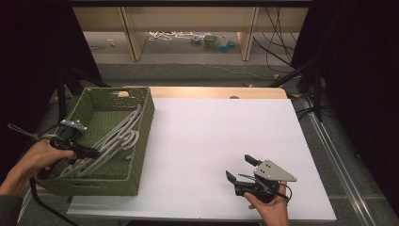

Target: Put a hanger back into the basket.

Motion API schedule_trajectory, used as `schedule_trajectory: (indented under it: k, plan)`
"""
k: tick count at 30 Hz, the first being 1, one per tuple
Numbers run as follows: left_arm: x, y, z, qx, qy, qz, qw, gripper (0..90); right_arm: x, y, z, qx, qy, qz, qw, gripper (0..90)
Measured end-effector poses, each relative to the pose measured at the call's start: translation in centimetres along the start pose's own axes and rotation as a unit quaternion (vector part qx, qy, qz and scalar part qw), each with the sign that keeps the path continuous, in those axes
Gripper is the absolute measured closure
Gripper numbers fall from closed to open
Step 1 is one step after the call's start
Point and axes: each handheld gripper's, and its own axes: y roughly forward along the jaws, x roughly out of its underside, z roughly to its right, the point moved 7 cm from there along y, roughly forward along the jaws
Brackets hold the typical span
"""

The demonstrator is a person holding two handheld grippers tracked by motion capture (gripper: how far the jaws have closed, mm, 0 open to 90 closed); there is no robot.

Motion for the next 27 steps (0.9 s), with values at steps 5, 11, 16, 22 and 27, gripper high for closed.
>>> schedule_trajectory:
  k: [5,11,16,22,27]
  plan:
    - [-0.5,-0.2,0.5,-0.011,-0.027,0.026,0.9992,59.3,0.0,0.0,0.0,0.004,0.000,0.004,1.0000,17.0]
    - [-1.6,-1.1,0.8,-0.014,0.018,0.077,0.9968,46.6,-0.1,0.0,0.0,0.004,0.000,0.004,1.0000,17.1]
    - [-2.4,-1.9,2.3,-0.017,0.028,0.125,0.9915,36.8,-0.1,0.0,0.0,0.003,0.000,0.005,1.0000,17.0]
    - [-3.6,-2.6,4.8,-0.015,0.027,0.197,0.9800,32.3,-0.1,0.0,-0.1,-0.001,0.002,0.006,1.0000,17.0]
    - [-4.6,-3.1,7.0,-0.006,0.015,0.263,0.9646,29.7,-0.2,0.1,-0.1,-0.003,0.003,0.011,0.9999,17.0]
